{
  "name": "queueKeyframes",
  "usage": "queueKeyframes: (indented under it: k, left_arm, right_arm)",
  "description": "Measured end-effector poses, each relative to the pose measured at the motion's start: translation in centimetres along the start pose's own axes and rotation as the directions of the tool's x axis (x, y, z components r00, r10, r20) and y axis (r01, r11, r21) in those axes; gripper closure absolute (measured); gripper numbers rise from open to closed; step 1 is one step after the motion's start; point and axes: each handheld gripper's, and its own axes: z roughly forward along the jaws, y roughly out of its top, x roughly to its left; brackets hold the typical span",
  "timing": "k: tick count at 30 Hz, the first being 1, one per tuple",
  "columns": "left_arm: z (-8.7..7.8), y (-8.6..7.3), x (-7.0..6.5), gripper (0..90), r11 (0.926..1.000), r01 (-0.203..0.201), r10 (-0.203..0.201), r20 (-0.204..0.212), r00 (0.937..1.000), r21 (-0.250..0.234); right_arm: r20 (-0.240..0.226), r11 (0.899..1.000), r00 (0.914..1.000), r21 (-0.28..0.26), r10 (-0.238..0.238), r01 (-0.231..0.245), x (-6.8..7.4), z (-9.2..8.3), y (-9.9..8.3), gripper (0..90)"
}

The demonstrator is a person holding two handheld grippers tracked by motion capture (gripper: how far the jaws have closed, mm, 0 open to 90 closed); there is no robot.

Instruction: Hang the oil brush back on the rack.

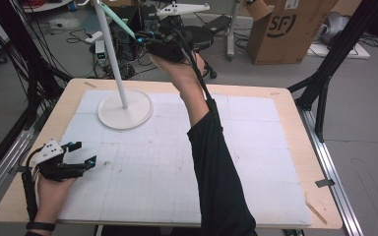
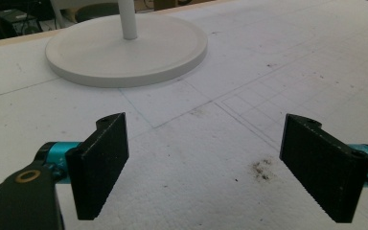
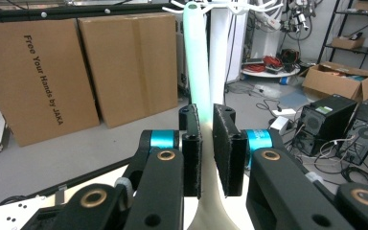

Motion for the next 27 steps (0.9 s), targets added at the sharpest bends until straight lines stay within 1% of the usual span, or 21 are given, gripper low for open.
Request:
queueKeyframes:
  k: [8,13,16,17,27]
  left_arm:
    - [0.0,0.0,-0.01,17.7,1.0,-0.001,0.001,0.001,1.0,0.0]
    - [0.0,0.01,-0.01,17.7,1.0,-0.004,0.004,0.002,1.0,0.002]
    - [0.01,0.0,-0.01,17.7,1.0,-0.004,0.004,0.002,1.0,0.001]
    - [0.01,0.0,-0.01,17.7,1.0,-0.004,0.004,0.002,1.0,0.001]
    - [0.01,0.0,-0.02,17.7,1.0,-0.004,0.004,0.002,1.0,0.001]
  right_arm:
    - [0.007,1.0,0.9999,0.011,-0.011,0.011,0.39,0.37,0.34,82.5]
    - [0.011,1.0,0.9997,0.006,-0.02,0.02,0.53,0.47,0.42,82.5]
    - [0.012,1.0,0.9998,0.008,-0.017,0.017,0.65,0.49,0.45,82.5]
    - [0.012,1.0,0.9997,0.009,-0.023,0.023,0.63,0.51,0.43,82.5]
    - [0.006,1.0,0.9996,0.01,-0.028,0.028,0.68,0.57,0.36,82.5]
